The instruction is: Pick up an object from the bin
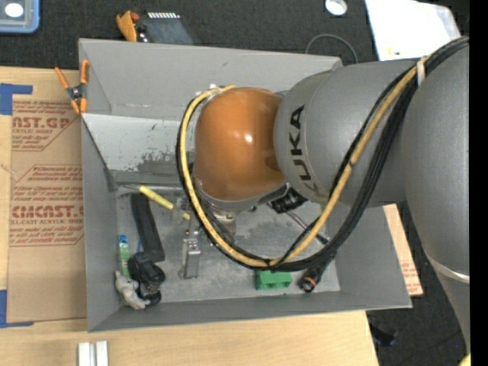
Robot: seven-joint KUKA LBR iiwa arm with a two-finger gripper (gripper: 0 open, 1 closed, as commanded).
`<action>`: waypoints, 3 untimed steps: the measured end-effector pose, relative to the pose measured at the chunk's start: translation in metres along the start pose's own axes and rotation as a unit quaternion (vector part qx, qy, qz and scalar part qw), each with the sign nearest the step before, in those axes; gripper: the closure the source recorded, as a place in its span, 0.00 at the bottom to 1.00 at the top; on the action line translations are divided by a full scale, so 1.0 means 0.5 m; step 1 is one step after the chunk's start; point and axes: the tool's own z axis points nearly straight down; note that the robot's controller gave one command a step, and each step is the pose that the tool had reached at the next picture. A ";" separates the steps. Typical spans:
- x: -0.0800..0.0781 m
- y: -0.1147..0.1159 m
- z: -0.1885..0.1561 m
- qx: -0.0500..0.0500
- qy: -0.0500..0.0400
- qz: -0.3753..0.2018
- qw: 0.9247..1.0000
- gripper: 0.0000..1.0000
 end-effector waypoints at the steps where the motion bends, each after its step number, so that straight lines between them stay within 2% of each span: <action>1: -0.004 -0.002 -0.009 -0.001 -0.004 0.001 1.000 0.00; 2: -0.010 0.036 0.080 -0.001 -0.008 -0.088 0.996 0.00; 3: 0.034 0.117 0.084 -0.001 -0.006 -0.204 0.979 0.00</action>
Offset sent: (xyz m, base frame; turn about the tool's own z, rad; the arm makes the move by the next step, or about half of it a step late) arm 0.0021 0.0501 -0.1232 -0.4690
